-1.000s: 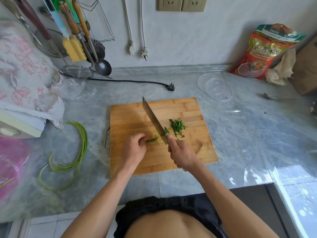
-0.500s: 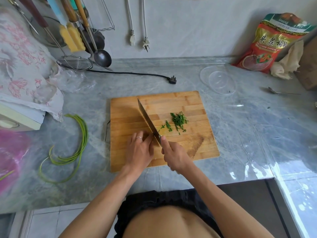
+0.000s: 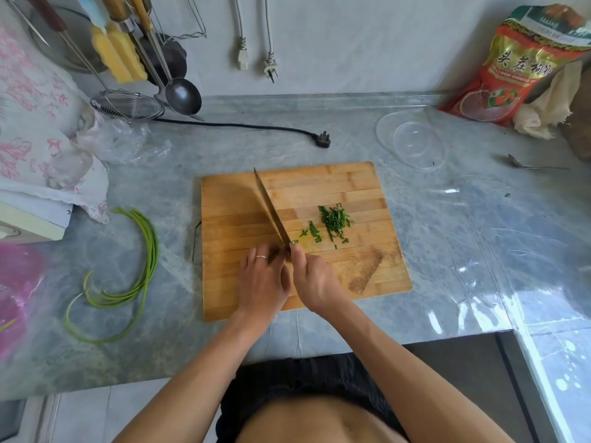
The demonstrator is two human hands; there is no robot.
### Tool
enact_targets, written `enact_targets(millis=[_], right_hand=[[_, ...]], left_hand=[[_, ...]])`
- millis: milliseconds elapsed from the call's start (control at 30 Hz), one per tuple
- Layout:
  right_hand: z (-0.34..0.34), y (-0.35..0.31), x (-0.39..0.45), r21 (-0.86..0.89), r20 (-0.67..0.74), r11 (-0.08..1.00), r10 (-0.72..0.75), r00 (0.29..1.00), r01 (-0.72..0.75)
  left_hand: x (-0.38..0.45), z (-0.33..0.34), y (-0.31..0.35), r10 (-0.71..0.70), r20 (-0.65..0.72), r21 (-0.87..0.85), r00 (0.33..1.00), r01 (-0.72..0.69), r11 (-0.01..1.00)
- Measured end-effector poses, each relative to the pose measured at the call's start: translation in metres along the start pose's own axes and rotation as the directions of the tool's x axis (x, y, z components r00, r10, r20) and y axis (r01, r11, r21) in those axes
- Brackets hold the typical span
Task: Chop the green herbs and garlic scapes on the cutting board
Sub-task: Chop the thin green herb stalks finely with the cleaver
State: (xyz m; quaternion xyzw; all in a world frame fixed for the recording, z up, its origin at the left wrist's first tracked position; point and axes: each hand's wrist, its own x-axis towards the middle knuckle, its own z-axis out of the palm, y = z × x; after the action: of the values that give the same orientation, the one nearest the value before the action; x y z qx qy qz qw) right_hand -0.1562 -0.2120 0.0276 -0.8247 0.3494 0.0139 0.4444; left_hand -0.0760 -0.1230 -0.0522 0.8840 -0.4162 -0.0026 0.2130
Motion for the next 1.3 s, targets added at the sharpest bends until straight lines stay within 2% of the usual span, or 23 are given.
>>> enact_targets(millis=[100, 167, 267, 400, 600, 700, 833, 967, 1100, 1233, 1300], right_hand=[[-0.003, -0.001, -0.003, -0.053, 0.054, 0.998, 0.036, 0.998, -0.033], [-0.005, 0.003, -0.015, -0.094, 0.077, 0.995, 0.047, 0.996, -0.04], [-0.002, 0.003, -0.008, -0.1, 0.044, 0.993, 0.062, 0.997, -0.058], [0.009, -0.003, 0.009, -0.074, -0.047, 0.997, 0.013, 0.999, -0.017], [0.001, -0.001, 0.003, -0.053, 0.021, 0.996, 0.072, 0.997, -0.071], [0.01, -0.011, 0.019, 0.036, -0.054, 0.999, 0.038, 0.998, -0.036], [0.01, -0.005, 0.027, 0.12, -0.062, 0.992, 0.033, 0.998, -0.025], [-0.007, 0.003, 0.027, 0.3, -0.132, 0.954, 0.066, 0.989, -0.024], [-0.035, 0.001, 0.022, 0.414, -0.056, 0.9, 0.173, 0.983, -0.135], [-0.044, 0.003, 0.01, 0.376, 0.008, 0.91, 0.187, 0.982, -0.176], [-0.04, 0.005, 0.004, 0.348, 0.036, 0.92, 0.179, 0.983, -0.18]], left_hand=[[0.0, 0.0, -0.001, -0.074, -0.003, -0.088, 0.997, 0.074, 0.993], [0.0, -0.001, -0.001, -0.076, -0.018, -0.135, 0.997, 0.073, 0.988], [0.002, -0.001, 0.0, -0.104, -0.024, -0.162, 0.994, 0.098, 0.982], [0.002, 0.001, -0.004, -0.138, -0.001, -0.201, 0.99, 0.135, 0.97], [0.003, -0.001, -0.001, -0.142, 0.009, -0.238, 0.99, 0.14, 0.961], [0.005, -0.002, -0.006, -0.129, 0.044, -0.226, 0.991, 0.136, 0.964], [0.01, -0.004, -0.012, -0.084, 0.062, -0.253, 0.995, 0.097, 0.963], [0.023, -0.015, -0.008, -0.172, 0.123, -0.414, 0.977, 0.208, 0.886], [0.029, -0.021, -0.008, -0.216, 0.197, -0.458, 0.956, 0.284, 0.842], [0.029, -0.023, -0.009, -0.249, 0.187, -0.513, 0.95, 0.31, 0.801], [0.027, -0.023, -0.01, -0.272, 0.137, -0.536, 0.952, 0.302, 0.788]])
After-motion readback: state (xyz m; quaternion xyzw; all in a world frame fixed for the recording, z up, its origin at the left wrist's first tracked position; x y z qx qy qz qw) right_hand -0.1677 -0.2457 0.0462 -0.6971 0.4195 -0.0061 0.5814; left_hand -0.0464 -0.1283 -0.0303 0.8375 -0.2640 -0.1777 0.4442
